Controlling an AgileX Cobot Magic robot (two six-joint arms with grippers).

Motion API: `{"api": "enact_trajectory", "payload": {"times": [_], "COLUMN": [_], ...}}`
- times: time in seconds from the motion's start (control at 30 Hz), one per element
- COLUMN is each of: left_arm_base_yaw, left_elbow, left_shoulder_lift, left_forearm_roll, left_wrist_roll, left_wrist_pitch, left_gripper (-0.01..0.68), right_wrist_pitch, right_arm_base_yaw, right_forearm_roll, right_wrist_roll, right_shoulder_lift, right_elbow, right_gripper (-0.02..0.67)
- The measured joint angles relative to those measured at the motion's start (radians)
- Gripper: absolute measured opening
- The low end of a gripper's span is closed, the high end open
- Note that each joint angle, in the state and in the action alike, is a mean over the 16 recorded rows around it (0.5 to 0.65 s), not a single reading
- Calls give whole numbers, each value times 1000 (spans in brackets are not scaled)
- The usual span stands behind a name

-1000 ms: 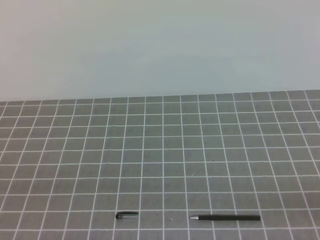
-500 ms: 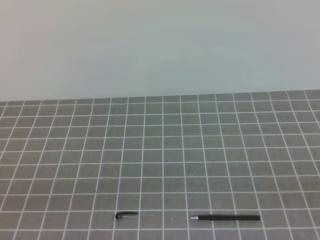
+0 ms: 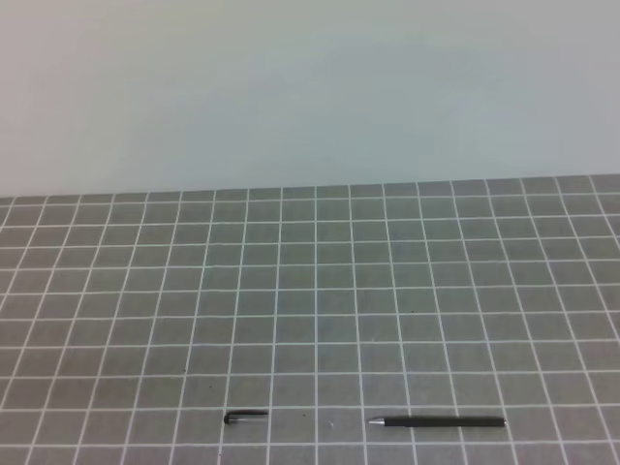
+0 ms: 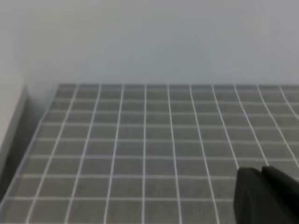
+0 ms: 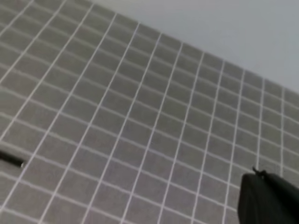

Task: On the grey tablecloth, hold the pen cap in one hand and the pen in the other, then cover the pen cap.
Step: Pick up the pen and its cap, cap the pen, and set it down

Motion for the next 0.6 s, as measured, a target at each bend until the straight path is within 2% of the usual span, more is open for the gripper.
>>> {"api": "enact_trajectory", "payload": {"times": [0.3,0.6], "left_arm_base_yaw": [0,0], "left_elbow": [-29,-35], "left_shoulder_lift": [193,251], "left_forearm_roll": [-162,-243], "left_wrist_roll": [114,179], "left_wrist_pitch": [42,55], "left_gripper": [-1,-1], "right_wrist_pitch": [194,295], "right_arm_base_yaw": [112,252], "right_forearm_roll": [98,167], "right_wrist_roll": [-97,-194], "right_shoulder_lift": [417,804], "right_elbow": [-247,-411], "right_gripper": [0,-1]}}
